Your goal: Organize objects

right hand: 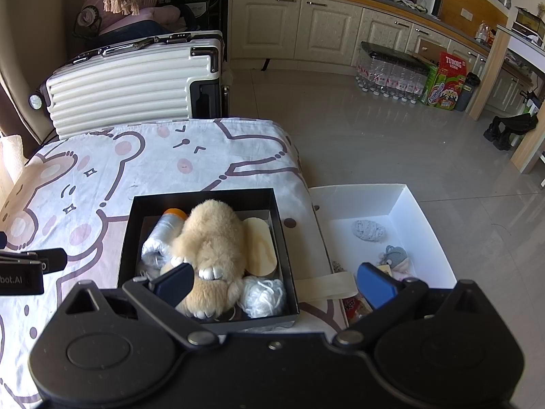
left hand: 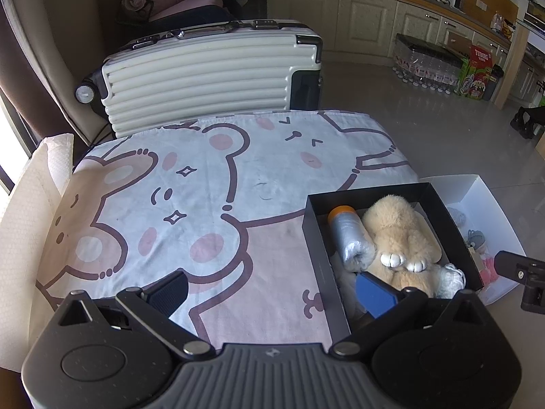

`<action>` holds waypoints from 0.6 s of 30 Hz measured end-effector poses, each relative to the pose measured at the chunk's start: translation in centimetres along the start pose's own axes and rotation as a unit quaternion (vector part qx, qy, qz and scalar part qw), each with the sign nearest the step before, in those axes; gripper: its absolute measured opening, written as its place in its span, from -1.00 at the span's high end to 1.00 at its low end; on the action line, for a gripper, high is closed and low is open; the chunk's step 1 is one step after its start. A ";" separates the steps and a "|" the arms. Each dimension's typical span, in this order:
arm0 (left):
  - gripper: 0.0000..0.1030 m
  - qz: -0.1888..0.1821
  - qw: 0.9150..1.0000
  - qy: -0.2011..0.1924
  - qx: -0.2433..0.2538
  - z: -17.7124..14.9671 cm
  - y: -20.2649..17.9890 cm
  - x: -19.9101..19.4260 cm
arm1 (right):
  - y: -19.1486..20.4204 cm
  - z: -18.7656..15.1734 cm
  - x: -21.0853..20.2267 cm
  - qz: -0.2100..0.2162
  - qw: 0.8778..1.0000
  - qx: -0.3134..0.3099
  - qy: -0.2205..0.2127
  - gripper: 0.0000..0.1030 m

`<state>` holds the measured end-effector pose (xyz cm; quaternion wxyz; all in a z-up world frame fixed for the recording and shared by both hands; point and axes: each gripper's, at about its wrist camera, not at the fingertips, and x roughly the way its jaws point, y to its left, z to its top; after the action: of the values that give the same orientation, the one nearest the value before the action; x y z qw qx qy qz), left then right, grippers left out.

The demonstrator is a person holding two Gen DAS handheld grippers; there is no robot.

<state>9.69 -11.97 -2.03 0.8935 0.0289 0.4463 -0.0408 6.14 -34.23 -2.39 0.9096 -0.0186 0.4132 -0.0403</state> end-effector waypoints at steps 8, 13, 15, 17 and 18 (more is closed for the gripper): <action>-1.00 0.000 1.000 0.001 0.001 -0.2 -0.2 0.1 | 0.0 0.0 0.0 0.000 1.000 0.000 0.000 -1.00; -1.00 0.000 1.000 0.002 0.002 -0.3 -0.3 0.2 | 0.0 0.0 0.0 0.000 1.000 0.000 0.000 -1.00; -1.00 0.000 1.000 0.002 0.001 -0.3 -0.3 0.2 | 0.0 0.1 0.0 0.000 1.000 -0.001 0.000 -1.00; -1.00 0.000 1.000 0.002 0.001 -0.3 -0.3 0.2 | 0.0 -0.1 0.0 0.001 1.000 -0.001 0.000 -1.00; -1.00 0.000 1.000 0.002 0.001 -0.3 -0.3 0.2 | 0.0 -0.1 0.0 0.001 1.000 0.000 0.000 -1.00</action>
<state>9.58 -12.28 -2.38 0.8927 0.0302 0.4477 -0.0413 6.10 -34.27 -2.44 0.9094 -0.0188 0.4136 -0.0395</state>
